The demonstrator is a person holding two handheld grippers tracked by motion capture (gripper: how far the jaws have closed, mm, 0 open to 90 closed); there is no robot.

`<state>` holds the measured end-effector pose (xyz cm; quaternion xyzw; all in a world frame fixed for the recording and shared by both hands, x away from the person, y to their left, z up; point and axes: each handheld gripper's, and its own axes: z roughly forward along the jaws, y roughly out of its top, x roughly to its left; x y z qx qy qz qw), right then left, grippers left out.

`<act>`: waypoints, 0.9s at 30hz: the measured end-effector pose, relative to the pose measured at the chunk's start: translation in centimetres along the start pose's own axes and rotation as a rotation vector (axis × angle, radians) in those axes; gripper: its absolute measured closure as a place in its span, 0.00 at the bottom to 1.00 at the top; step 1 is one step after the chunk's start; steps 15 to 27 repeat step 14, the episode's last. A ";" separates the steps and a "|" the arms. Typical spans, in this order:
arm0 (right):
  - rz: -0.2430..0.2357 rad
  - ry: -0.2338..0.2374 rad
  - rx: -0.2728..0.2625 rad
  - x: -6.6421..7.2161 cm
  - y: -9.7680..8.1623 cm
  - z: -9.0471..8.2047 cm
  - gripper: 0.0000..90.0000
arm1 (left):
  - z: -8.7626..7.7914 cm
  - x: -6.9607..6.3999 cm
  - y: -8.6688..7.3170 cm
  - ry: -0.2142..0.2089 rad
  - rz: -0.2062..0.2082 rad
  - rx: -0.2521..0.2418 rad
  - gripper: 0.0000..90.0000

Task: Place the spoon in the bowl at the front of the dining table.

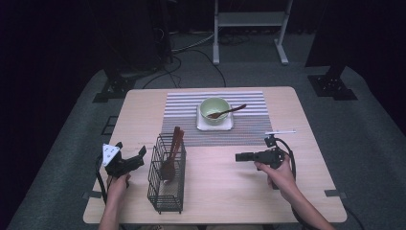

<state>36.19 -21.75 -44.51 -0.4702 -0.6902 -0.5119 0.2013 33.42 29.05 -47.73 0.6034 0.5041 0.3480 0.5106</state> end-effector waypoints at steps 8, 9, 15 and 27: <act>-0.008 0.012 -0.004 0.4 -1.3 -0.5 0.32 | 0.0 0.0 0.0 0.001 0.001 0.001 0.00; -0.008 0.020 -0.007 0.5 -1.5 -0.5 0.32 | 0.0 0.0 0.0 0.001 0.000 0.001 0.00; -0.026 0.063 -0.053 0.7 -2.5 -1.0 0.32 | 0.0 0.0 0.0 0.001 -0.004 0.004 0.00; -0.026 0.063 -0.053 0.7 -2.5 -1.0 0.32 | 0.0 0.0 0.0 0.001 -0.004 0.004 0.00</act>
